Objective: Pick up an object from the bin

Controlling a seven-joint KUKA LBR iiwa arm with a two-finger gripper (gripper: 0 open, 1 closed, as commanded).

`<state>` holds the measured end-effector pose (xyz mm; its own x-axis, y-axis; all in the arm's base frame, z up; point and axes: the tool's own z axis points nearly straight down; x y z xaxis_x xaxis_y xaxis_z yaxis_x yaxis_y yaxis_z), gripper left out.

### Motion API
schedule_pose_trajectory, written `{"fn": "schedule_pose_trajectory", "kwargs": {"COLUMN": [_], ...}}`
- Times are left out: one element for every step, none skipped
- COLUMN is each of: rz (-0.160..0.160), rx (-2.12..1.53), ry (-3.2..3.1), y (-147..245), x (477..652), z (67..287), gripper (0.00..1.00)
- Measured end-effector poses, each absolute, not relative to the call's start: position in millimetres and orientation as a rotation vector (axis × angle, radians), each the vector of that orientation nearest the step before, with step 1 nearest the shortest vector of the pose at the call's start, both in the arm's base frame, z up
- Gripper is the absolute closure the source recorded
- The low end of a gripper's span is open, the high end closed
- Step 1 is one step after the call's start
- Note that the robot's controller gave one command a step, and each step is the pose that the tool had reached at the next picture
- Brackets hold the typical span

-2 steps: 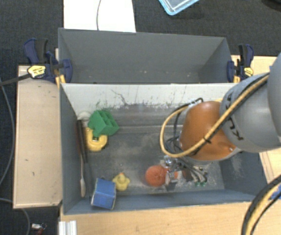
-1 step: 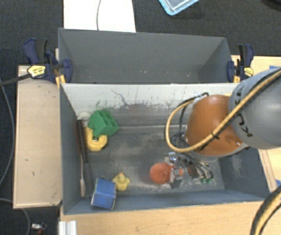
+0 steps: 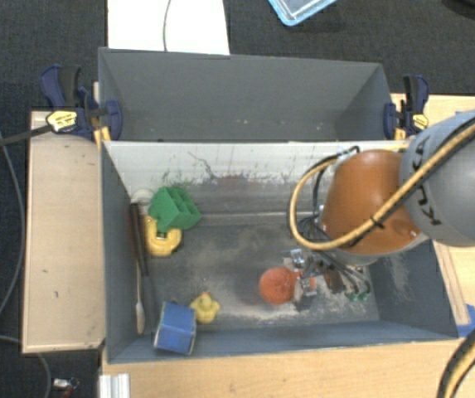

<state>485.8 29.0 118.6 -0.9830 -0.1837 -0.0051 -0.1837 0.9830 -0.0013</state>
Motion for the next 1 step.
{"fn": "schedule_pose_trajectory", "kwargs": {"rz": [0.000], "rx": [-0.266], "ry": [3.134], "y": [32.7], "x": [480.0], "z": [176.0], "gripper": [1.00]}}
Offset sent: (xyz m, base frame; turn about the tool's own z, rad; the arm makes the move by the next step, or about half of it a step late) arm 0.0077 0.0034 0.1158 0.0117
